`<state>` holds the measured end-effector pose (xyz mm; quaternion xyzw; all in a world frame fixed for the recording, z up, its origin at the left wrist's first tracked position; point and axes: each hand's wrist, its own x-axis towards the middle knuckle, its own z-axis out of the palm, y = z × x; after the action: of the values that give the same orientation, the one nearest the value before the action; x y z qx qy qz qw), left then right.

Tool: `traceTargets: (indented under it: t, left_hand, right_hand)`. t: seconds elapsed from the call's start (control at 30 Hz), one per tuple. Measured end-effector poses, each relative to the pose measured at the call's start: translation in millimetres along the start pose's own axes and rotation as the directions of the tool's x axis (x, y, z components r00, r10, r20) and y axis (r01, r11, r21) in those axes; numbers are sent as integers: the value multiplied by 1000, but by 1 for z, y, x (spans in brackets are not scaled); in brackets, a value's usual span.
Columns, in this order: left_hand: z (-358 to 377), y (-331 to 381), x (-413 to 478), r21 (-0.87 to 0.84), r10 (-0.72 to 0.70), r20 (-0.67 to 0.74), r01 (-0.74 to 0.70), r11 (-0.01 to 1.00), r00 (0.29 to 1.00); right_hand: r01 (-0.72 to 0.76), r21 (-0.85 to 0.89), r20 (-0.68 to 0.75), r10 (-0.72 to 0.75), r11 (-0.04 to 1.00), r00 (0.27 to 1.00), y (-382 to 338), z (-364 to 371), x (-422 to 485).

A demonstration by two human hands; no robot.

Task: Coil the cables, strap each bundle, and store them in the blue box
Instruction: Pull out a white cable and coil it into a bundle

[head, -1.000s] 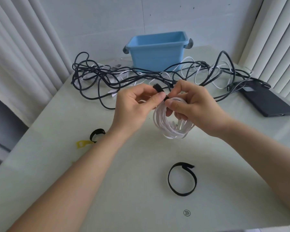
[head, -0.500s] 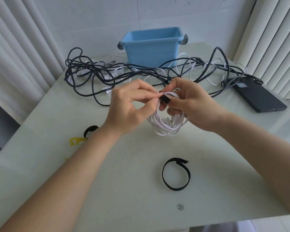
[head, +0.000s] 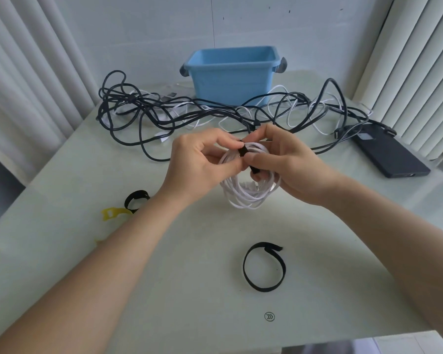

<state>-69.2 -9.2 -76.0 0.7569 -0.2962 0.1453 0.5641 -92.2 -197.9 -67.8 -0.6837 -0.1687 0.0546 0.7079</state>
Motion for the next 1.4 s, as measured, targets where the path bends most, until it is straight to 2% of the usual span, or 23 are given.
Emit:
traceTargets:
  t: [0.17,0.33,0.43,0.57,0.87,1.07,1.17,1.23,1.3,1.4]
  left_hand:
    - [-1,3,-1,139,-3,-3,3,990,1000]
    - [-1,5,-1,154,-24,-21,27,988,999]
    - [0,7,-2,155,-7,-30,11,988,1000]
    - [3,8,-3,194,23,-58,-11,981,998]
    - [3,5,-3,140,29,-91,-16,990,995]
    - [5,4,-1,75,20,7,-21,997,1000]
    - [5,7,-1,42,5,28,-6,999,1000]
    - [5,8,0,19,-43,16,43,999,999]
    - [7,10,2,-22,-110,15,111,994,994]
    - [7,12,6,-219,-256,117,277,936,960]
  right_hand:
    - [42,-165,38,-36,985,999,3,-2,0]
    - [114,-410,-26,-137,905,990,0,1,-3]
    - [117,-464,-83,-175,878,981,-2,3,-3]
    - [86,-436,-122,-153,896,981,-3,1,-2]
    - [52,-160,-136,-74,986,988,-6,-2,-1]
    - [106,-129,-131,-123,986,984,-3,-1,-1]
    - [115,-193,-110,-138,975,984,-5,-1,-1]
    - [116,-233,-97,-142,966,985,-8,-1,-3]
    - [145,-200,-92,-166,969,982,-11,-1,-2]
    - [200,34,-184,-191,979,964,-14,-2,1]
